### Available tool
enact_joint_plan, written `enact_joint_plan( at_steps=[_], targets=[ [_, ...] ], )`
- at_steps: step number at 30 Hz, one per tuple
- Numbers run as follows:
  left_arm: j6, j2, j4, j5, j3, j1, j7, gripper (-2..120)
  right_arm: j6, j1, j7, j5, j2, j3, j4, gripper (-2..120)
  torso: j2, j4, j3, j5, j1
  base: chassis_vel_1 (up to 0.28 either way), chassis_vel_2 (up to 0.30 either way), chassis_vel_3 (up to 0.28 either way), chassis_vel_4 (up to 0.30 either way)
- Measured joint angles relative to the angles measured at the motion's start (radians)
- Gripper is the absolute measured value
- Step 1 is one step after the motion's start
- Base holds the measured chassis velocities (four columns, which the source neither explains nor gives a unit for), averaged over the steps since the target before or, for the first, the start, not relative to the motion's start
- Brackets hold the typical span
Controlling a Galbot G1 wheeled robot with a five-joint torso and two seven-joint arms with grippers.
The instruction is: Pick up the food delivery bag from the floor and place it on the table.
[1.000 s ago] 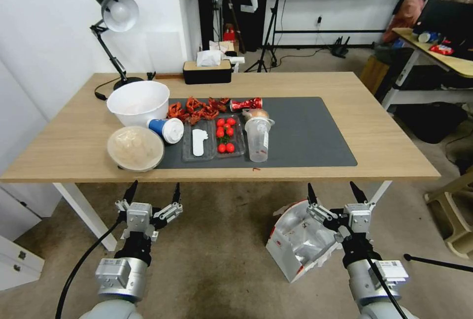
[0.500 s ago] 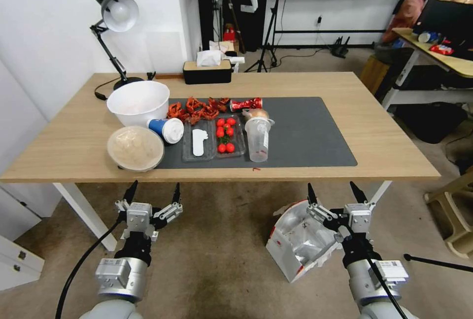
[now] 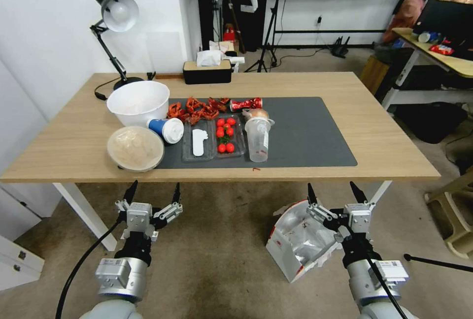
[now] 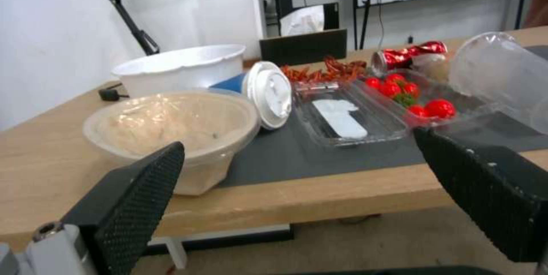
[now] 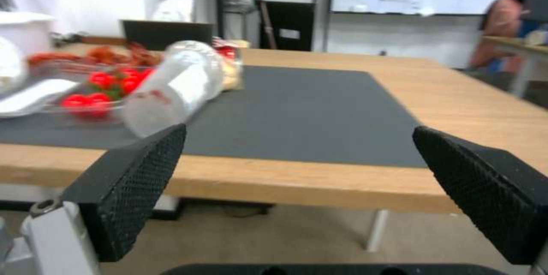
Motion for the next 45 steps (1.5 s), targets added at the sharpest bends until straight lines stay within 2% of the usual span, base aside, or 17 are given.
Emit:
enact_joint_plan(
  at_steps=[4, 6, 7, 11, 13, 14, 15, 19, 32, 45],
  targets=[
    [-0.009, 0.007, 0.001, -0.001, 0.039, 0.004, -0.044, 100, 0.031, -0.008, -0.046, 0.013, 0.017, 0.008, -0.011, 100, 0.0, 0.0002, 0.0, -0.0004, 0.0, 0.0, 0.0, 0.0, 0.0],
    [-0.028, 0.018, 0.004, -0.007, 0.105, 0.013, -0.121, 100, 0.087, -0.019, -0.122, 0.037, 0.039, 0.024, -0.03, 100, 0.0, 0.0, 0.0, -0.0004, 0.0, 0.0, 0.0, 0.0, 0.0],
    [-0.028, 0.018, 0.004, -0.007, 0.105, 0.013, -0.121, 100, 0.087, -0.019, -0.122, 0.037, 0.039, 0.024, -0.03, 100, 0.0, 0.0, 0.0, -0.0004, 0.0, 0.0, 0.0, 0.0, 0.0],
    [-0.067, 0.044, 0.011, -0.02, 0.241, 0.032, -0.283, 100, 0.164, -0.015, -0.227, 0.093, 0.059, 0.044, -0.067, 100, 0.0, 0.0001, 0.0, -0.0004, 0.0, 0.0, 0.0, 0.0, 0.0],
    [-0.075, 0.048, 0.013, -0.023, 0.26, 0.035, -0.304, 100, 0.171, -0.012, -0.242, 0.101, 0.06, 0.047, -0.073, 100, 0.0, 0.0, 0.0, -0.0003, 0.0, 0.0, 0.0, 0.0, 0.0],
    [-0.125, 0.051, 0.026, -0.029, 0.294, 0.046, -0.345, 100, 0.18, -0.007, -0.257, 0.11, 0.061, 0.051, -0.081, 100, 0.0, 0.0001, 0.0, -0.0004, 0.0, 0.0, 0.0, 0.0, 0.0],
    [-0.148, 0.051, 0.033, -0.032, 0.302, 0.051, -0.356, 100, 0.182, -0.006, -0.258, 0.112, 0.062, 0.051, -0.083, 100, 0.0, 0.0002, 0.0, -0.0004, 0.0, 0.0, 0.0, 0.0, 0.0],
    [-0.177, 0.052, 0.04, -0.039, 0.306, 0.056, -0.365, 100, 0.184, -0.004, -0.254, 0.112, 0.065, 0.049, -0.085, 100, 0.0, 0.0, 0.0, -0.0005, 0.0, 0.0, 0.0, 0.0, 0.0],
    [-0.203, 0.051, 0.042, -0.04, 0.295, 0.076, -0.364, 100, 0.203, -0.007, -0.244, 0.099, 0.071, 0.037, -0.097, 100, 0.0, 0.0, 0.0, -0.0005, 0.0, 0.0, 0.0, 0.0, 0.0],
    [-0.183, 0.092, 0.032, -0.005, 0.251, 0.09, -0.321, 100, 0.21, -0.007, -0.227, 0.093, 0.065, 0.039, -0.108, 100, 0.0, 0.0, 0.0, -0.0005, 0.0, 0.0, 0.0, 0.0, 0.0]
  ],
)
